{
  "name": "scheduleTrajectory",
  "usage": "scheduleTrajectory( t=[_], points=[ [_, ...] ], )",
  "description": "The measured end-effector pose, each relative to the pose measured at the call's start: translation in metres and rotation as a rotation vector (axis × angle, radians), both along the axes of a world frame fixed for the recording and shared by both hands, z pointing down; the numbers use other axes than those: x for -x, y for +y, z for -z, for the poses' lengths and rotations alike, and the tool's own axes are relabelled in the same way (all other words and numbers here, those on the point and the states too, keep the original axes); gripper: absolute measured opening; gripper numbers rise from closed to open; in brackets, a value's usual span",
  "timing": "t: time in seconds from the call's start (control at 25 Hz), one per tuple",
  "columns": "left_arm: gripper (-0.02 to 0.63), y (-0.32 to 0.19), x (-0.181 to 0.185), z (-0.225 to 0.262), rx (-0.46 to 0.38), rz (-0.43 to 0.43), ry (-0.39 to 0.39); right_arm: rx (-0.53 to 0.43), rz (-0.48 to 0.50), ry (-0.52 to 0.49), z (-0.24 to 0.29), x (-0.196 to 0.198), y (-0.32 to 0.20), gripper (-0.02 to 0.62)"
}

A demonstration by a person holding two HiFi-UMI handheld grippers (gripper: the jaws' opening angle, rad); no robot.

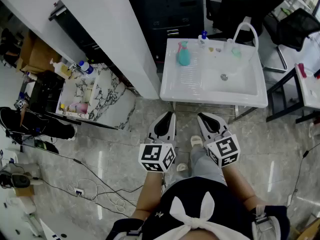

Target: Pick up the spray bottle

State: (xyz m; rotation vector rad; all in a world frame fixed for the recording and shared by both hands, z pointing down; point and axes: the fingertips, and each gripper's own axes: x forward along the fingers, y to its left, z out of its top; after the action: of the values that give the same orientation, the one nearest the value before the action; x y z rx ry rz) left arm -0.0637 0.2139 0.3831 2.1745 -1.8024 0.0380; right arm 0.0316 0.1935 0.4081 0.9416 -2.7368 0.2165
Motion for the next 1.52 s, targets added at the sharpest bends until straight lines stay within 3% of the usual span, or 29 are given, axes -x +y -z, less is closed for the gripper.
scheduleTrajectory(
  t=[0.32,0.64,1.24,1.4,1.52],
  points=[
    [0.051,-0.011,0.001,0.013,-0.013,-0.012,-0.045,-0.014,0.006,-0.024,0.013,0.007,-0.014,0.026],
    [0.051,-0.059,-0.011,0.024,-0.049,-0.040,-0.061,-0.059,-0.001,-0.050,0.027,-0.001,-0.062,0.026],
    [0.058,-0.146,-0.024,0.025,-0.083,0.000,-0.104,-0.058,0.084,-0.028,0.017,-0.016,-0.141,0.027],
    [0.172,-0.158,-0.031,0.024,-0.080,0.000,-0.132,-0.055,0.102,-0.031,0.014,-0.018,-0.151,0.026],
    [0.209,-0.162,-0.031,0.024,-0.076,0.001,-0.145,-0.048,0.106,-0.036,0.011,-0.020,-0.154,0.026]
  ],
)
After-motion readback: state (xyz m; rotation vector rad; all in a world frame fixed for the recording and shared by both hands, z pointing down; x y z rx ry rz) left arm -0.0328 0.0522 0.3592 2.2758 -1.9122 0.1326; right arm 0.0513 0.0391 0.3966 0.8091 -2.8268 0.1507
